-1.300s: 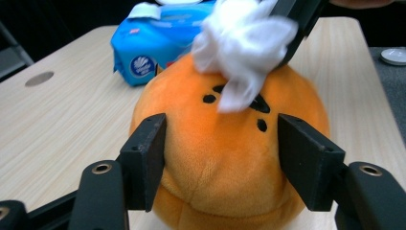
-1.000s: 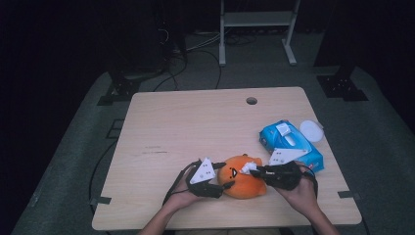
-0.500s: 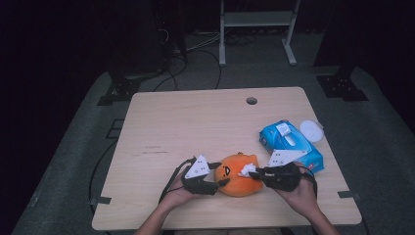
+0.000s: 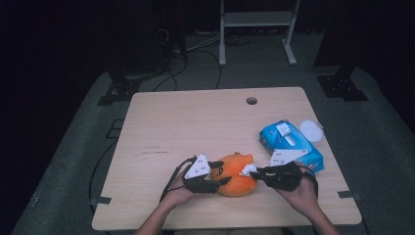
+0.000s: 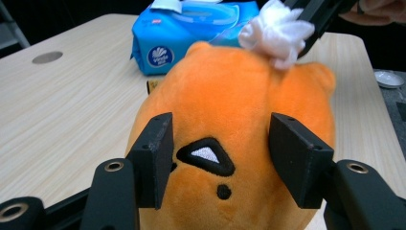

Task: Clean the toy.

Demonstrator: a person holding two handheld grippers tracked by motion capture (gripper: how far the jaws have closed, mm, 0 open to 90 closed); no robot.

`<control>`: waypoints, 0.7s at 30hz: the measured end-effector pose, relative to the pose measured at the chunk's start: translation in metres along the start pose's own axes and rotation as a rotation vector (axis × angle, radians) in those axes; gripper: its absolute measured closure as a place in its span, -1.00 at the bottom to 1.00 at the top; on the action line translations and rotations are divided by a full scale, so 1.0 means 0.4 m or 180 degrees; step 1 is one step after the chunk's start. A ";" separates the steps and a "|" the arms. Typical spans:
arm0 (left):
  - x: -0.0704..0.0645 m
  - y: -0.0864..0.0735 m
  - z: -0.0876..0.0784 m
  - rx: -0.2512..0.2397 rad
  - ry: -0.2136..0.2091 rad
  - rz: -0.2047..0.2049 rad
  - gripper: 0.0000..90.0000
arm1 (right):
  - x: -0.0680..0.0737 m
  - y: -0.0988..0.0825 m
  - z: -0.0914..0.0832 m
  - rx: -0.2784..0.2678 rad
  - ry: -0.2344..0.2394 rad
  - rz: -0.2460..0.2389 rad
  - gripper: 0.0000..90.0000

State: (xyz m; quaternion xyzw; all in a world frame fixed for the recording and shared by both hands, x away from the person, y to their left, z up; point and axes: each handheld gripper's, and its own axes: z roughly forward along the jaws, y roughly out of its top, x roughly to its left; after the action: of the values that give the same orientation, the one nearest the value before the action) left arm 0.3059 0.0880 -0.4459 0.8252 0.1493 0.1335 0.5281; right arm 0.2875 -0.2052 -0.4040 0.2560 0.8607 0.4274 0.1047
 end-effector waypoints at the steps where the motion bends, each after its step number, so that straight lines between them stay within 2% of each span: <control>1: 0.004 -0.003 -0.002 -0.0002 0.0010 -0.0029 -0.05 | -0.002 -0.004 -0.004 0.0012 -0.0010 0.0024 0.80; 3: 0.011 -0.008 -0.003 0.0005 0.0008 -0.0083 -0.05 | 0.003 -0.004 -0.006 -0.0038 0.0042 0.0041 0.80; 4: 0.012 -0.010 -0.002 0.0006 0.0027 -0.0099 -0.05 | 0.009 0.000 -0.005 -0.0054 0.0068 0.0012 0.80; 6: 0.016 -0.014 -0.005 0.0019 0.0034 -0.0100 -0.05 | 0.028 0.012 0.000 -0.0102 0.0230 -0.0062 0.80; 8: 0.018 -0.018 -0.007 0.0018 0.0018 -0.0102 -0.07 | 0.044 0.018 0.005 -0.0065 0.0280 -0.0168 0.80; 11: 0.017 -0.020 -0.008 0.0010 -0.0015 -0.0109 -0.06 | 0.035 0.014 0.004 -0.0091 0.0383 -0.0102 0.80; 13: 0.013 -0.018 -0.003 0.0019 -0.0094 -0.0072 -0.05 | 0.019 0.011 0.005 -0.0093 0.0322 -0.0028 0.80; 15: 0.008 -0.018 0.002 0.0016 -0.0138 -0.0067 -0.04 | 0.002 0.009 0.008 -0.0098 0.0195 0.0050 0.80; 17: 0.001 -0.016 0.005 0.0036 -0.0200 0.0015 -0.03 | -0.017 0.012 0.013 -0.0108 0.0088 0.0123 0.80; 19: -0.006 -0.016 0.008 0.0044 -0.0230 0.0038 -0.02 | -0.037 0.015 0.019 -0.0148 -0.0029 0.0220 0.80; 21: -0.006 -0.017 0.010 0.0026 -0.0225 0.0001 -0.02 | -0.060 0.013 0.030 -0.0187 -0.0069 0.0329 0.80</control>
State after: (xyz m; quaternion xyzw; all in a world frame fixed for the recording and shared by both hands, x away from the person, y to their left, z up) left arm 0.3043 0.0863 -0.4538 0.8316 0.1310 0.1038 0.5297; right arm 0.3145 -0.2073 -0.4082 0.3015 0.8323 0.4545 0.0992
